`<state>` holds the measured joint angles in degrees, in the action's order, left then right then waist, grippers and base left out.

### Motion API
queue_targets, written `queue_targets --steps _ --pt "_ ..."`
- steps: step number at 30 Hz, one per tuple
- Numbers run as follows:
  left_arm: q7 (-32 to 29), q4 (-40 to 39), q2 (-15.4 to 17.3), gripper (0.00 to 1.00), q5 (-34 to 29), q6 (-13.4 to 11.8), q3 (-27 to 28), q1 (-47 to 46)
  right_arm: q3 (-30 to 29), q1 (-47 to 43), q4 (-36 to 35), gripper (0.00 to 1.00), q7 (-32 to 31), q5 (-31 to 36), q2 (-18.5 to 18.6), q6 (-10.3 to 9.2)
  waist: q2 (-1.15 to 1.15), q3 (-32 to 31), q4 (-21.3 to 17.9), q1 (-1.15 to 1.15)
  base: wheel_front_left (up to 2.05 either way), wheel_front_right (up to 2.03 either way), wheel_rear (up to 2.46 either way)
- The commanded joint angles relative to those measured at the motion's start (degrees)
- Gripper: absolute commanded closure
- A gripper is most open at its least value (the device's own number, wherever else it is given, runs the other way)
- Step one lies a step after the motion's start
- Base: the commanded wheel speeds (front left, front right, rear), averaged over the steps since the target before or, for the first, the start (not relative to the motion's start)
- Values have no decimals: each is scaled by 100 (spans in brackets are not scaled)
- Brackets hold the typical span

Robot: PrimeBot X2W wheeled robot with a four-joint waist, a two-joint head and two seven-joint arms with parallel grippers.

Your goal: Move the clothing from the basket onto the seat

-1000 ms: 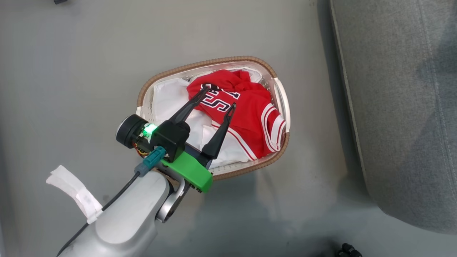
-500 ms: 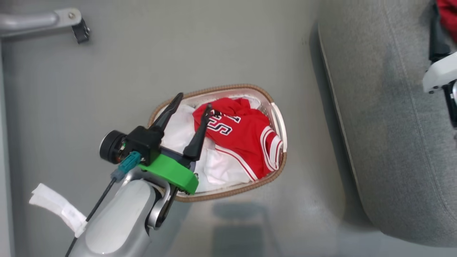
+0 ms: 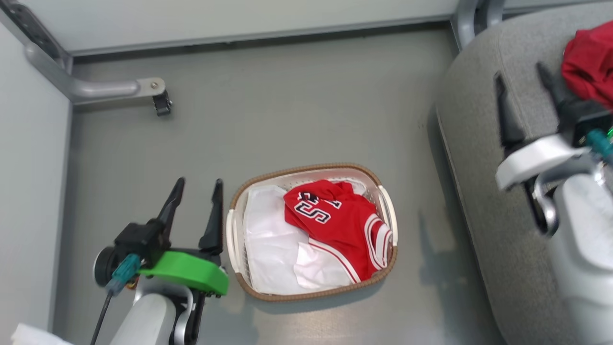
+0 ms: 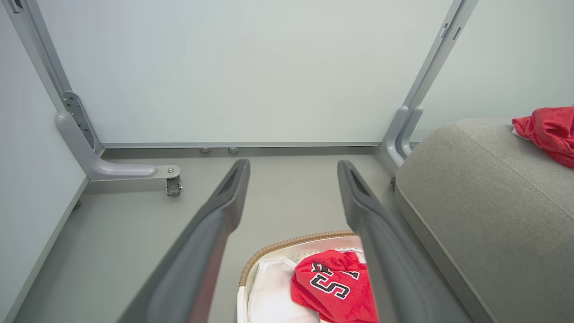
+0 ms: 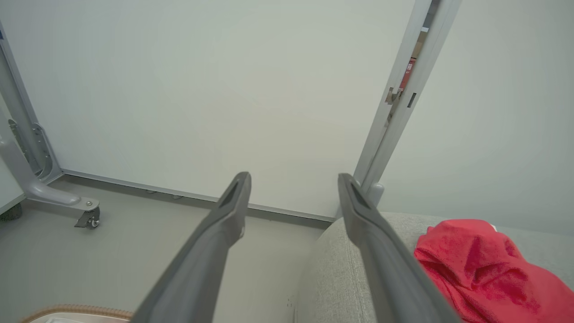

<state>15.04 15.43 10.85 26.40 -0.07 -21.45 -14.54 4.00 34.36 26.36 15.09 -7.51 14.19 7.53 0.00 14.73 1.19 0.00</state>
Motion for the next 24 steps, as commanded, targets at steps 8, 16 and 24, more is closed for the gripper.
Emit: queue_targets --steps 8,16,24 --pt "21 -216 -305 0 -389 79 947 913 13 -1183 -589 0 11 126 -725 -8 0 -675 294 0 0 0 0" --pt "21 -261 -549 0 -612 303 1469 1372 -145 -2059 -1210 0 11 255 -1101 -8 0 -868 308 0 0 0 0" --pt "21 -217 -683 0 -793 463 1663 1469 102 -2471 -1243 0 11 -61 -1118 -8 0 -954 312 0 0 0 0"
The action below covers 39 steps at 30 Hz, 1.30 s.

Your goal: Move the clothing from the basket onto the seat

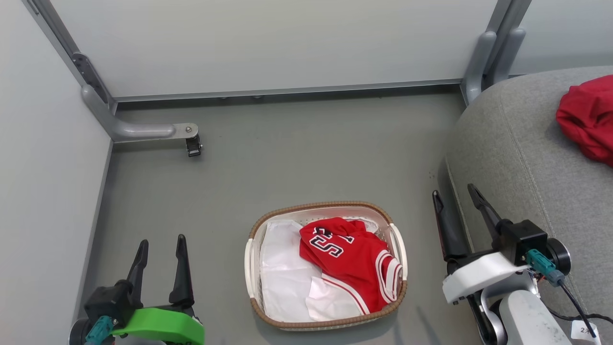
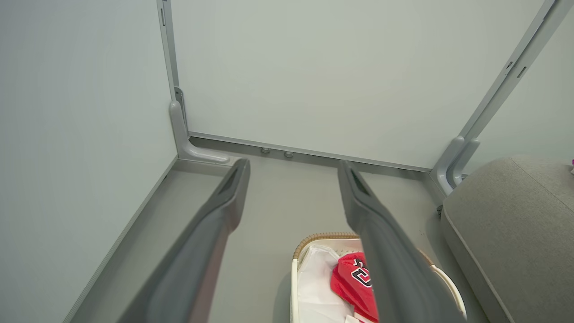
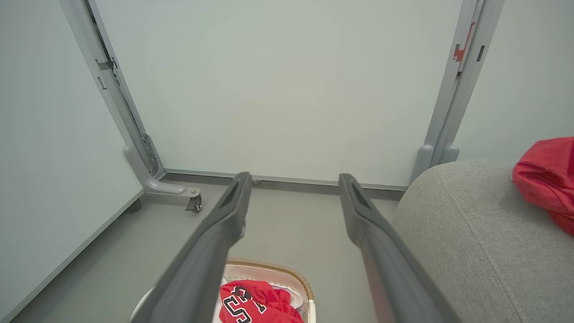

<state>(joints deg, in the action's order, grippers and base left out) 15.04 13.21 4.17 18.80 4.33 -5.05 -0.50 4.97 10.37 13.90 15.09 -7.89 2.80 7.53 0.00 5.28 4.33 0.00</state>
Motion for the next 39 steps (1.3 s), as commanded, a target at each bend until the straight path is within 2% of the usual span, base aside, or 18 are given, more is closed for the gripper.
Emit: queue_targets --steps 1,15,39 --pt "21 10 -29 0 -51 38 39 63 12 -104 36 0 11 -61 21 -8 0 -24 -4 0 0 0 0" --pt "21 129 -105 0 -205 172 141 74 12 -81 413 0 11 -233 20 -8 0 -123 -53 0 0 0 0" --pt "21 217 -130 0 -292 248 176 71 36 -97 383 0 11 -192 19 -8 0 -128 -55 0 0 0 0"
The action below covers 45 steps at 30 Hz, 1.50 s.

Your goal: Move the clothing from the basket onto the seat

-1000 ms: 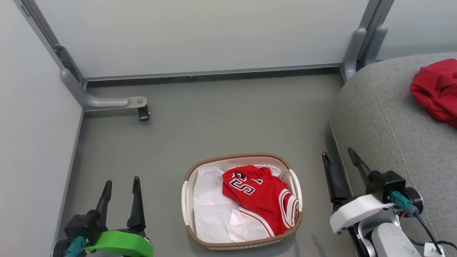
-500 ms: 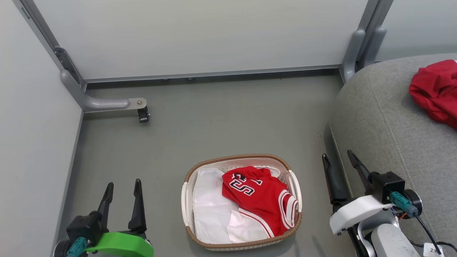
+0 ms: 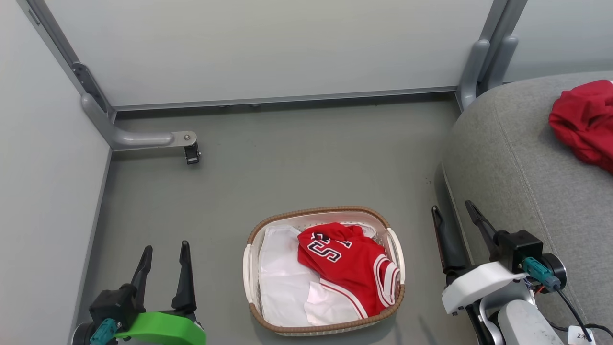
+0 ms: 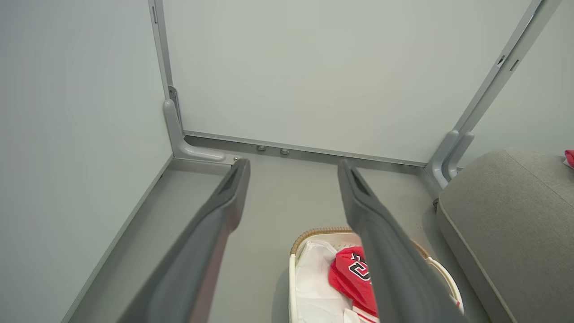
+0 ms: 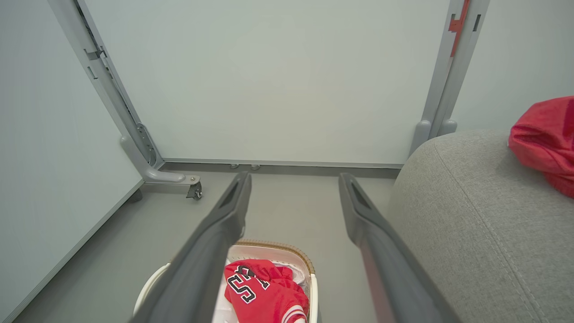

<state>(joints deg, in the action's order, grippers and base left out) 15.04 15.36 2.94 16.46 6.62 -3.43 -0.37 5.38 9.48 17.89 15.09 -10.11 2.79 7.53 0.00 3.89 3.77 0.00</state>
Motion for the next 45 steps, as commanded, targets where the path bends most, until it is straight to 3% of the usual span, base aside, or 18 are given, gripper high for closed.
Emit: queue_targets --steps 1,12,21,38,45 --pt "21 -6 -7 0 -56 21 13 50 -8 2 -23 0 11 36 20 -8 0 27 0 0 0 0 0" --pt "21 36 49 0 -288 46 -170 -417 -191 250 -211 0 11 150 20 -8 0 572 -85 0 0 0 0" --pt "-19 559 261 0 -616 86 -953 -1821 -680 847 -691 0 11 444 20 -8 0 1740 -333 0 0 0 0" --pt "-365 3247 67 0 -1036 90 -3278 -4397 -821 1962 -2238 0 11 548 17 -8 0 3978 -960 0 0 0 0" --pt "-683 4307 34 0 -1341 15 -3737 -5201 -643 2115 -2591 0 10 438 18 -8 0 4523 -1132 0 0 0 0"
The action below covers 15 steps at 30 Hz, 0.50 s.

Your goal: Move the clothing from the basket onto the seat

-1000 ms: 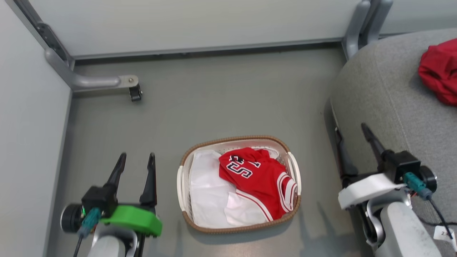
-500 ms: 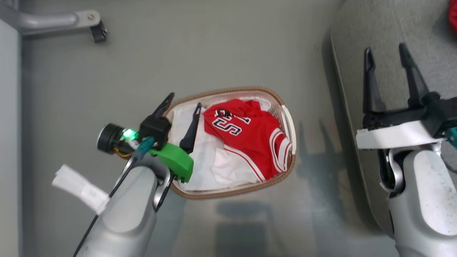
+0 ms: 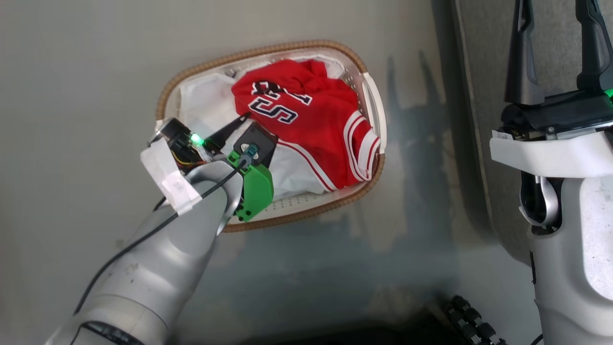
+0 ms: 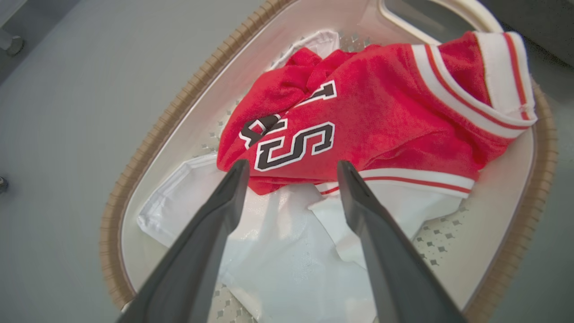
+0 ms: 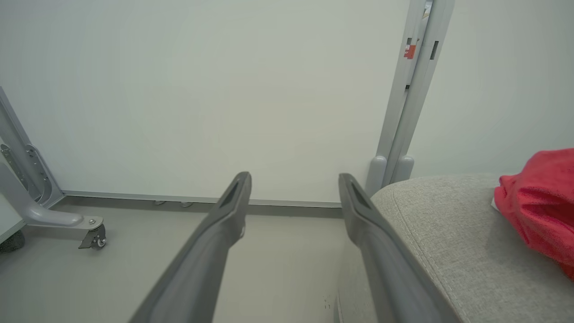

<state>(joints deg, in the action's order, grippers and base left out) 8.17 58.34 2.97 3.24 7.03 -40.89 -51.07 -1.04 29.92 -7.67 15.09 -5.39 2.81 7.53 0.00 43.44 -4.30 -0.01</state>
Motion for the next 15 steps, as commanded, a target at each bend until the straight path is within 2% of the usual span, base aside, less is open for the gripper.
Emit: queue_targets --steps 1,15 --pt "-18 141 30 0 -64 -54 -34 -235 19 83 -61 0 10 -50 15 -8 0 632 -350 1 0 0 0" --pt "208 1075 270 0 -220 -196 -213 -1252 198 194 -370 0 11 -280 15 -8 0 1068 -672 1 0 0 0"
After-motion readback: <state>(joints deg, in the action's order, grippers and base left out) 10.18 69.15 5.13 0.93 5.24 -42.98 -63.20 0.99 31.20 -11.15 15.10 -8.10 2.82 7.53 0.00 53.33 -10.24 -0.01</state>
